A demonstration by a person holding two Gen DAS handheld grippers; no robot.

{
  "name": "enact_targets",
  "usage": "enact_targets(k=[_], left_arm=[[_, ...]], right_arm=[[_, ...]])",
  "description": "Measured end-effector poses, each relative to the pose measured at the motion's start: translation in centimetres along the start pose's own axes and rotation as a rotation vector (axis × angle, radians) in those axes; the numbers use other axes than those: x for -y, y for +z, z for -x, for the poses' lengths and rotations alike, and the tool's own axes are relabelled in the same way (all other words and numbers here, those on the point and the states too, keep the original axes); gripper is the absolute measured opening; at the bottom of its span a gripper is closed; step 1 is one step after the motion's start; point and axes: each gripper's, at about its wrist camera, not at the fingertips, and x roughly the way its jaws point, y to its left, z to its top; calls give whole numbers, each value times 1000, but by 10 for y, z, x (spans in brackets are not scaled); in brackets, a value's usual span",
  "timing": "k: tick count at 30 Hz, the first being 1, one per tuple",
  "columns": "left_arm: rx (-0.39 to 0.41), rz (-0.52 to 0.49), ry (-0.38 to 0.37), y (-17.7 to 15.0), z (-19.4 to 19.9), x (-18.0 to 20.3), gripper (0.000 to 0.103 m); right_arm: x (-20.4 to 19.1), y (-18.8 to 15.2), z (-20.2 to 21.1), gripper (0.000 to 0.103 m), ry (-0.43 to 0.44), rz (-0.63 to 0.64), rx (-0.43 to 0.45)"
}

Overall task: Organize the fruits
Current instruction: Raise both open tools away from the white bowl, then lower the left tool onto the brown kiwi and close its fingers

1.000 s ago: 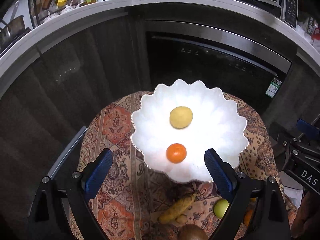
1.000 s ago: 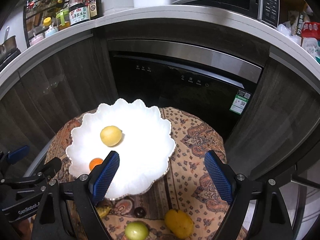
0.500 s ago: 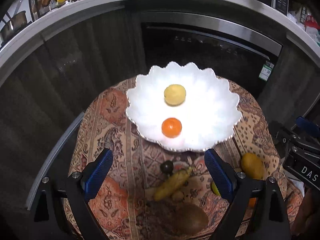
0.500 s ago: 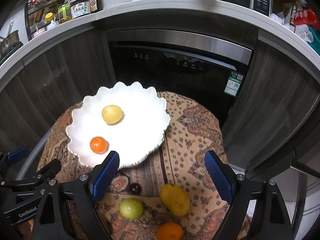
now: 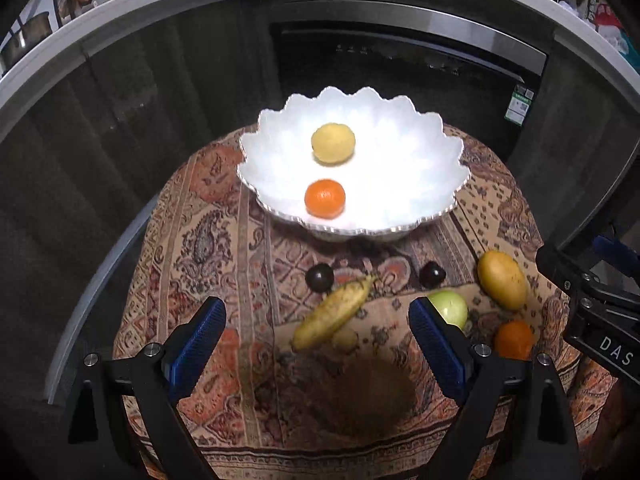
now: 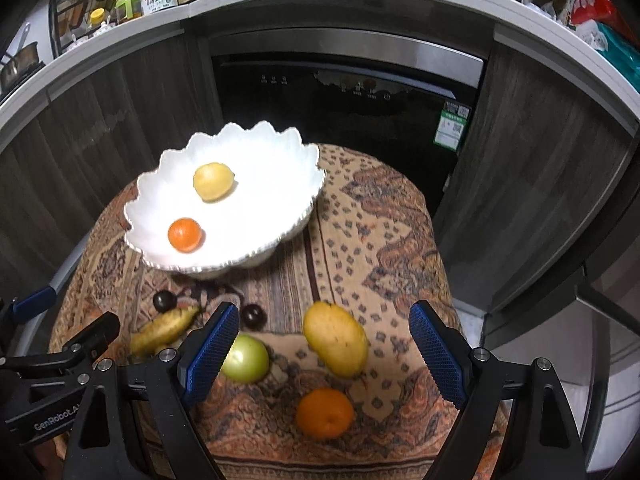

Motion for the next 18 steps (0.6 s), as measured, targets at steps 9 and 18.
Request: enact_targets(k=[9,18], left_arm=[[-24,9,-17,-21,-8,4,94],[-46,4,-25,-36,-17,11,94]], right_arm=[[3,-27,-7,88,-13,0,-37],[8,-55,-20,88,-22,-14,-86]])
